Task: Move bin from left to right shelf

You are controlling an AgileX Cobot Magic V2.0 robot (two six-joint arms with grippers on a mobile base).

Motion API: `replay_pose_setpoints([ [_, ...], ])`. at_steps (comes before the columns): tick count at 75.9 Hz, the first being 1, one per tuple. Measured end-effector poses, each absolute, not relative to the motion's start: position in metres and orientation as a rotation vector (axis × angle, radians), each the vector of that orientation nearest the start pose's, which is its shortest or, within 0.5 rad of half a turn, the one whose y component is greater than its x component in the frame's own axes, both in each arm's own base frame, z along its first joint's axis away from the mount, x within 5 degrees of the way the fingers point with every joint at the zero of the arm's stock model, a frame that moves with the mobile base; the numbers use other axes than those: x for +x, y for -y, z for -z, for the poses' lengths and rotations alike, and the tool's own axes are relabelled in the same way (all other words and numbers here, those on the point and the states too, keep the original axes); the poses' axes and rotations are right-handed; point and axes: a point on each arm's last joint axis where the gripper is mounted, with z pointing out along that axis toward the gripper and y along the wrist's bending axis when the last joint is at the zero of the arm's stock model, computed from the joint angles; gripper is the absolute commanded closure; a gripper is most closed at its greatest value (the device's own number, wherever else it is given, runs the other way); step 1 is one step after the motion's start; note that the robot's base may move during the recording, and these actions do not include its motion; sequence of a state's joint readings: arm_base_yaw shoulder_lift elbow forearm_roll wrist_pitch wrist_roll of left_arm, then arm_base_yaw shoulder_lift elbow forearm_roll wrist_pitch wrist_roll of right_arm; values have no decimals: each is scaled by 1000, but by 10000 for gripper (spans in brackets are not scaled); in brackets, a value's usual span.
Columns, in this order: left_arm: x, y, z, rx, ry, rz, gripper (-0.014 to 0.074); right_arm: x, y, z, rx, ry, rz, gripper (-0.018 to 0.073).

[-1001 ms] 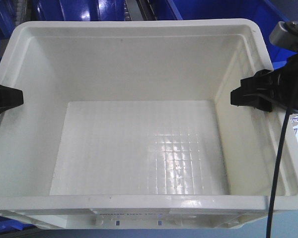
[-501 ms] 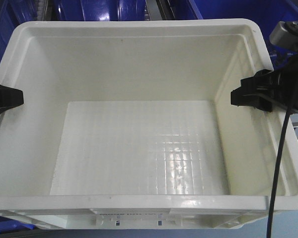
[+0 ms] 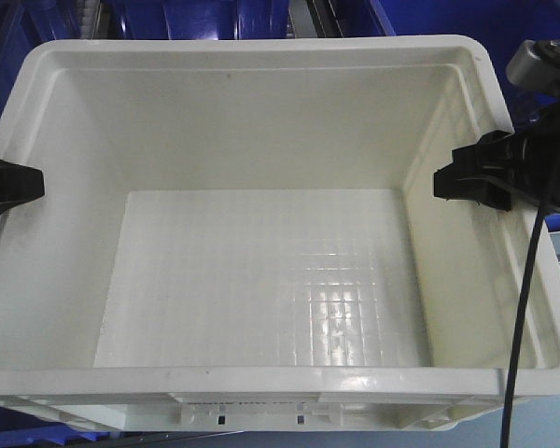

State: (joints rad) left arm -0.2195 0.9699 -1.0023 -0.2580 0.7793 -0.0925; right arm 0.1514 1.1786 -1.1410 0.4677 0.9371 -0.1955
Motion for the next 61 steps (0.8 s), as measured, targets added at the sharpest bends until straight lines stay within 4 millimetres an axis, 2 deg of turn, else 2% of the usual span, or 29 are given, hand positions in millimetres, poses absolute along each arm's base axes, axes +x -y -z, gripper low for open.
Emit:
replay_pose_setpoints([
  [61, 182, 57, -376, 36, -2243, 472, 602, 226, -68, -370, -242, -2391, -561, 565],
])
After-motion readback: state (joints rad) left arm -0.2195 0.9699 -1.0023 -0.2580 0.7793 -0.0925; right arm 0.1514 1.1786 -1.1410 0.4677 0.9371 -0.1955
